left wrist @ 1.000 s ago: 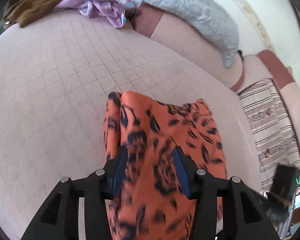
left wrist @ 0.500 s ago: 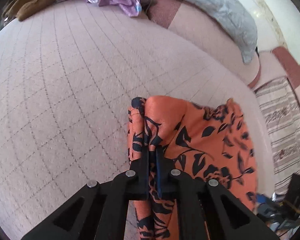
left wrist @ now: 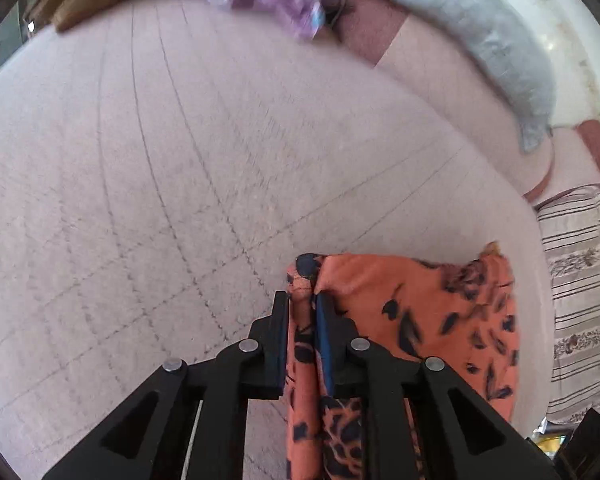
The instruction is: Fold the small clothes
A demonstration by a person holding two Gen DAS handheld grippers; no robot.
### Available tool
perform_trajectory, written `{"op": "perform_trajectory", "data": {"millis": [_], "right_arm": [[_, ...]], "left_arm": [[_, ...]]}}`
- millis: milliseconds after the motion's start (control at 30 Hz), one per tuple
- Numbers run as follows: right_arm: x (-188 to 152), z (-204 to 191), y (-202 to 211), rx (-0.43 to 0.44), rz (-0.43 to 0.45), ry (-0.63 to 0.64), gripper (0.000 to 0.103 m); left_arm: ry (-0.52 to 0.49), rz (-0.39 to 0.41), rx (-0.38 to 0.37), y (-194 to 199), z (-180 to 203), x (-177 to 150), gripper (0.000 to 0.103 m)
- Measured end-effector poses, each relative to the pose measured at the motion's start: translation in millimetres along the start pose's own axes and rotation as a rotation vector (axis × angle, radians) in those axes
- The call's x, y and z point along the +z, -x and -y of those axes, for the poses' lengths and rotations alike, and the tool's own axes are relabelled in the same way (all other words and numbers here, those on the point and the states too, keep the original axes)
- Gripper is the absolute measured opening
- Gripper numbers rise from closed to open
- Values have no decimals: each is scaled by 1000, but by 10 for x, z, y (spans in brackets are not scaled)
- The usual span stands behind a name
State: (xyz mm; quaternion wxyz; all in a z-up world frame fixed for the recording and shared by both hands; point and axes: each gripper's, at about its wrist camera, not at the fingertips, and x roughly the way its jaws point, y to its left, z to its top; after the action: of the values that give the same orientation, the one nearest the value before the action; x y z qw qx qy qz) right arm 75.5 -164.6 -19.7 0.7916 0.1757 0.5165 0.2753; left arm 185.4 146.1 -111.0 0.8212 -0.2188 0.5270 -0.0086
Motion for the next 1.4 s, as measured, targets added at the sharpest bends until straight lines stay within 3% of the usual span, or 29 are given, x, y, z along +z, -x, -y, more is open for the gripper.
{"op": "perform_trajectory", "data": {"millis": [100,200,267,300,367,433,500,600,700,867,1000,1100,1200,1300,1400], "right_arm": [[-10,-6,116,1,33,0,80],[0,-1,153,19,40,-21,80],[1,-51,162,49,45,-27,80],[6,-101,156,66,46,-19,80],[-22,-207,104,89,34,13,80],[-60,-237,0,87,3,28,81],[-116,-219,-146,43,-53,28,81],[-142,-271,-62,39,-44,35,81],[-154,-377,18,49,-12,74,82],[-229,-238,-205,42,-66,40,84],[-259,-249,-214,41,-55,38,84],[-260,-246,-233,41,-60,38,84],[-277,-208,-236,53,-54,37,84],[-285,-211,-242,51,-61,52,84],[-282,-198,-236,56,-65,59,84]], "left_arm": [[-48,56,-34,397,122,-204,21],[-114,106,-60,773,221,-657,41],[-139,101,-51,853,233,-875,41],[-136,96,-30,831,257,-1003,41],[-117,27,101,614,210,-1139,41],[-61,4,108,496,96,-1251,42],[-51,34,116,600,101,-1295,42],[-77,67,133,762,199,-1359,43],[-94,79,144,829,295,-1462,51],[-116,79,147,862,397,-1549,51],[-125,92,144,891,456,-1571,52],[-141,101,166,804,472,-1604,63],[-120,-1,178,435,313,-1715,66],[-58,41,113,584,235,-1738,65],[-78,111,100,782,281,-1721,64]]}}
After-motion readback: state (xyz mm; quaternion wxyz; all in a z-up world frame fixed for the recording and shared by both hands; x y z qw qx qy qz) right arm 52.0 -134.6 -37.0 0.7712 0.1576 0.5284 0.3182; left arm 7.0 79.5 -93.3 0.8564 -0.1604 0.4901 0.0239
